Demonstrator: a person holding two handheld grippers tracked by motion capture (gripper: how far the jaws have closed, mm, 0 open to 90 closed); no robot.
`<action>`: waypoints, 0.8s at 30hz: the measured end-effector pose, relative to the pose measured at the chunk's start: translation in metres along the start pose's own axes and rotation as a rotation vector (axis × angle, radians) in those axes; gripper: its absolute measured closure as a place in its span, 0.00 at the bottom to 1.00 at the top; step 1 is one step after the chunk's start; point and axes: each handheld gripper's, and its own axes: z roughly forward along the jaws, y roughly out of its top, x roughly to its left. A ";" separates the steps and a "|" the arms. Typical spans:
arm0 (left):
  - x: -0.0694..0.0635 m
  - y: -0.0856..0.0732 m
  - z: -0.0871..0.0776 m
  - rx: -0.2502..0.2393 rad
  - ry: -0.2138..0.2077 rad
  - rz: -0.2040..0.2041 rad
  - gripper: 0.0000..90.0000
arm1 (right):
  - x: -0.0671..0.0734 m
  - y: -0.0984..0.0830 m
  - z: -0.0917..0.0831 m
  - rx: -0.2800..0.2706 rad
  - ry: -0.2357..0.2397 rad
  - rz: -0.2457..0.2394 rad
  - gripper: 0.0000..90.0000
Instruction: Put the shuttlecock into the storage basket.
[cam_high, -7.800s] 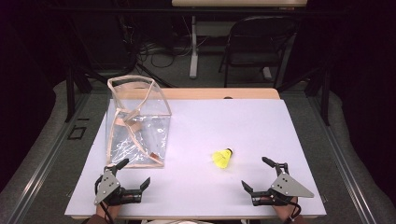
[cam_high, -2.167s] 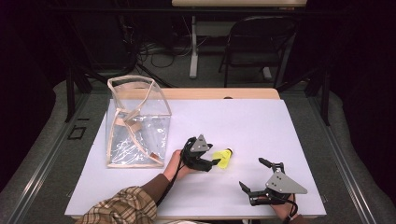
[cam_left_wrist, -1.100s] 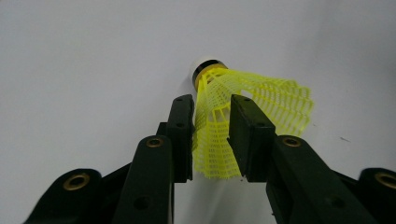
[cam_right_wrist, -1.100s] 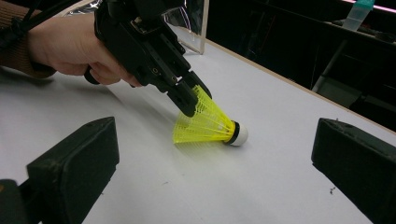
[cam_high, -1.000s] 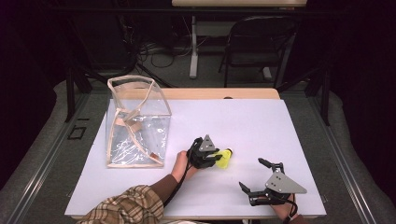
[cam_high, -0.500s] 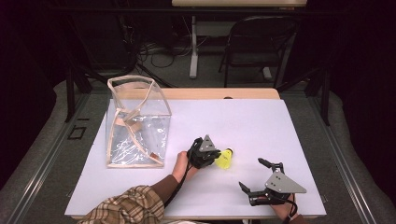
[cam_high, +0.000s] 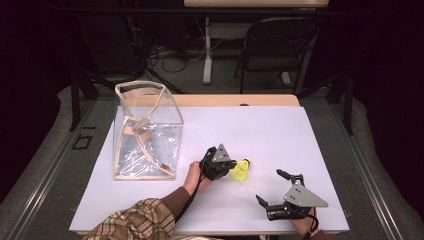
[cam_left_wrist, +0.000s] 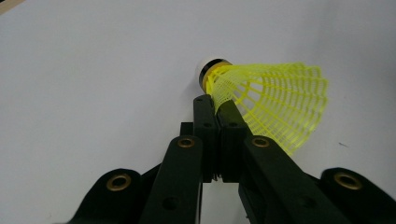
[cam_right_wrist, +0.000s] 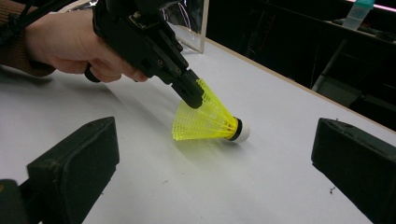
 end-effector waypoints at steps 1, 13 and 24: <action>0.000 0.001 -0.001 -0.007 0.000 -0.002 0.99 | 0.000 0.000 0.000 0.000 0.000 -0.002 0.01; 0.000 0.006 -0.006 -0.015 0.002 0.011 0.99 | 0.000 0.000 0.000 -0.002 0.001 -0.001 0.01; 0.000 0.015 -0.014 -0.038 -0.008 0.014 0.99 | 0.000 0.000 0.000 -0.002 -0.001 0.000 0.01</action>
